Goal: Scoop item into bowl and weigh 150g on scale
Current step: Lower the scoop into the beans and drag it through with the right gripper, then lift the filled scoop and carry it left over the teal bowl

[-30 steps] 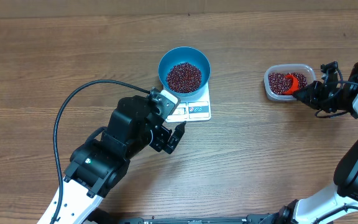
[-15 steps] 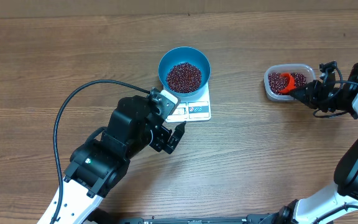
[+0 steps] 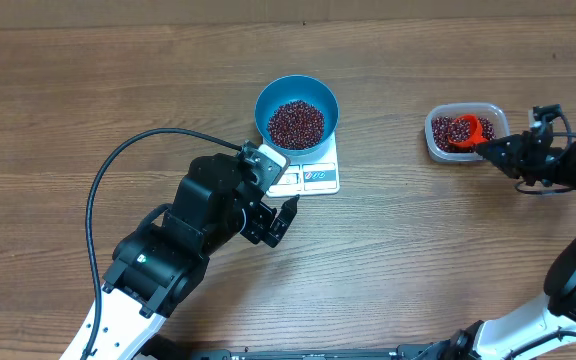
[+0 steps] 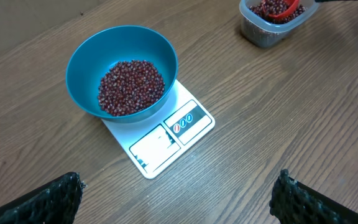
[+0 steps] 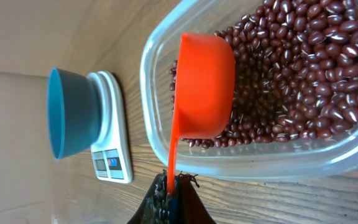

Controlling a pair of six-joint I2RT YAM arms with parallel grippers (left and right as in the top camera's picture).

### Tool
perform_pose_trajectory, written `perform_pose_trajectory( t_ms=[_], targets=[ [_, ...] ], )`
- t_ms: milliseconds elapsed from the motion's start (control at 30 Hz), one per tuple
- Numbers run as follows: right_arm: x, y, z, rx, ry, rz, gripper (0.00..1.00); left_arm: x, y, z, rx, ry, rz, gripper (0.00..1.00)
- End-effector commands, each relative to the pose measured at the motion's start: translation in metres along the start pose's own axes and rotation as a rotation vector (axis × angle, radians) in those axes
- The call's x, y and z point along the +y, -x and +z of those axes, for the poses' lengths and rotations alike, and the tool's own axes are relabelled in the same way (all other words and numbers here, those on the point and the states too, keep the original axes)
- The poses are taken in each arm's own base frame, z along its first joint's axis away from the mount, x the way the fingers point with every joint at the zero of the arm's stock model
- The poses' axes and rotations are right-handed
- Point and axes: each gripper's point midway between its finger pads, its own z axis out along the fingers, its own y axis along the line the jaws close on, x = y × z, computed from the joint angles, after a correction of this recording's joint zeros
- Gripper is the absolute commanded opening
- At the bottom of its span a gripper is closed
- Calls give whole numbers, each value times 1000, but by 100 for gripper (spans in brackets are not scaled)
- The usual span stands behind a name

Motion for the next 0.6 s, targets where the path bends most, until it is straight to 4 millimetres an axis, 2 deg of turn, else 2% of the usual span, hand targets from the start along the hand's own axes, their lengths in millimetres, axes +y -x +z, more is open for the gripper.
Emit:
perform_pose_trajectory(
  t_ms=[0, 133, 567],
  targets=[
    [7, 1, -4, -18, 72, 17, 4, 0, -2, 0, 2, -6, 20, 100],
    [6, 0, -5, -18, 76, 29, 4, 0, -2, 0, 2, -6, 20, 99],
    [38, 2, -11, -33, 259, 50, 4, 0, -2, 0, 2, -6, 20, 99]
  ],
)
